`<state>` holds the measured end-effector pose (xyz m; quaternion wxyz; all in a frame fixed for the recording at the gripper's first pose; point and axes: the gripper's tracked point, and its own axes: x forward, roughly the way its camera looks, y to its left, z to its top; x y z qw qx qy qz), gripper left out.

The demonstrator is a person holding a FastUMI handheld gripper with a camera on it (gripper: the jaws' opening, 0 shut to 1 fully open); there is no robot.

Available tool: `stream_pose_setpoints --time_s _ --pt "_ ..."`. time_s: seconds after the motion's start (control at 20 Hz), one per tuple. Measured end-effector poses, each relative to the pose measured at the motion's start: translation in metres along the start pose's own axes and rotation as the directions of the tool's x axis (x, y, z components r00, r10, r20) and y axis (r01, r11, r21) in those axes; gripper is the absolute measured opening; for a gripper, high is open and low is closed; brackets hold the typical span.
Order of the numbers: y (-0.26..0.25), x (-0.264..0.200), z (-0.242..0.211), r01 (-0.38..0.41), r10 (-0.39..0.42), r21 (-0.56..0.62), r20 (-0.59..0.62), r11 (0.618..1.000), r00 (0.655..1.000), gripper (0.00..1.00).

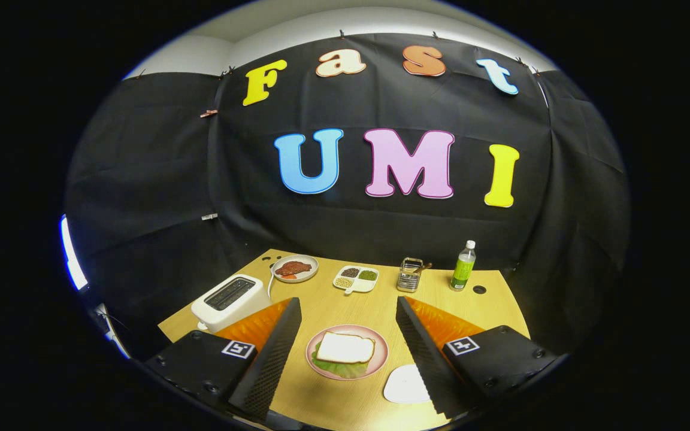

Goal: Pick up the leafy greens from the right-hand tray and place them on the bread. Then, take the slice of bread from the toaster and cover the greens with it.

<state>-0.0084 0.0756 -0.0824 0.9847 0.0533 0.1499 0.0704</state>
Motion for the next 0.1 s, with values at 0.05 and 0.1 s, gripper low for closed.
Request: stream_pose_setpoints --time_s 0.05,0.1 --pt "0.0002 0.0019 0.0009 -0.004 0.004 -0.005 -0.002 1.000 1.000 0.99" --pt "0.0020 0.0022 0.0004 -0.010 0.010 -0.006 -0.007 1.000 1.000 0.99"
